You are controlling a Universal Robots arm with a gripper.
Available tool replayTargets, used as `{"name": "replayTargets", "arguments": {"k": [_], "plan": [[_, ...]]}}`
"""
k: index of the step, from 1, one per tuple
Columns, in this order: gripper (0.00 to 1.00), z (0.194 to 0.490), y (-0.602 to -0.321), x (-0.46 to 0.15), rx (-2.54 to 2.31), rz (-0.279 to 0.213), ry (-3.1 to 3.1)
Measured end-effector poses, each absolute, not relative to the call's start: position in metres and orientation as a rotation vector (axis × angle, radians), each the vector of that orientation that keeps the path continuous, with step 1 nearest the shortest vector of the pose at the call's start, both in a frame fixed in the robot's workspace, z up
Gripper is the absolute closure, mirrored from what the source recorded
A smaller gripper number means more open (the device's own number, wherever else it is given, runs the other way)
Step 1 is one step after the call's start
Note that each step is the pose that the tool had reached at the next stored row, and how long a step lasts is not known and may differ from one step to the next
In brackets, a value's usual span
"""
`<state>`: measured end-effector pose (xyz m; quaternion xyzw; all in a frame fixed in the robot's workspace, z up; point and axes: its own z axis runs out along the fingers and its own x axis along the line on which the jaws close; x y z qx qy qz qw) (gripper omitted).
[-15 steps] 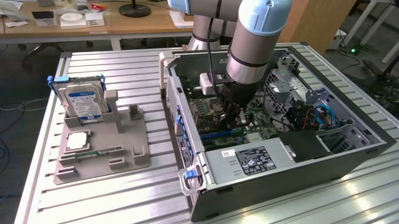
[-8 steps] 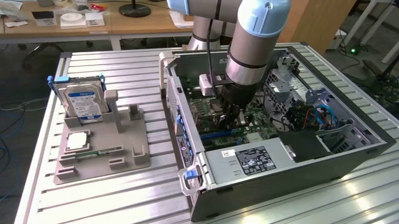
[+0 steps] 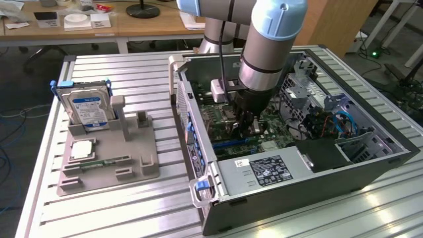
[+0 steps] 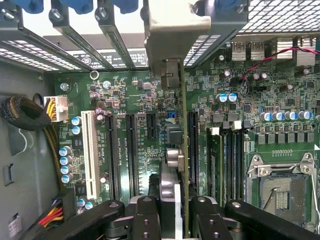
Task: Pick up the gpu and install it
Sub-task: 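Insert the gpu into the slot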
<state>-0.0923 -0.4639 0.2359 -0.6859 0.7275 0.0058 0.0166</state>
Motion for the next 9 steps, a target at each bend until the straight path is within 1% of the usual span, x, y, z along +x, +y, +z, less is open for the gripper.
{"name": "replayTargets", "arguments": {"k": [9], "plan": [[0.71,0.2320,-0.4651,-0.0924,-2.132,0.018,2.262]]}}
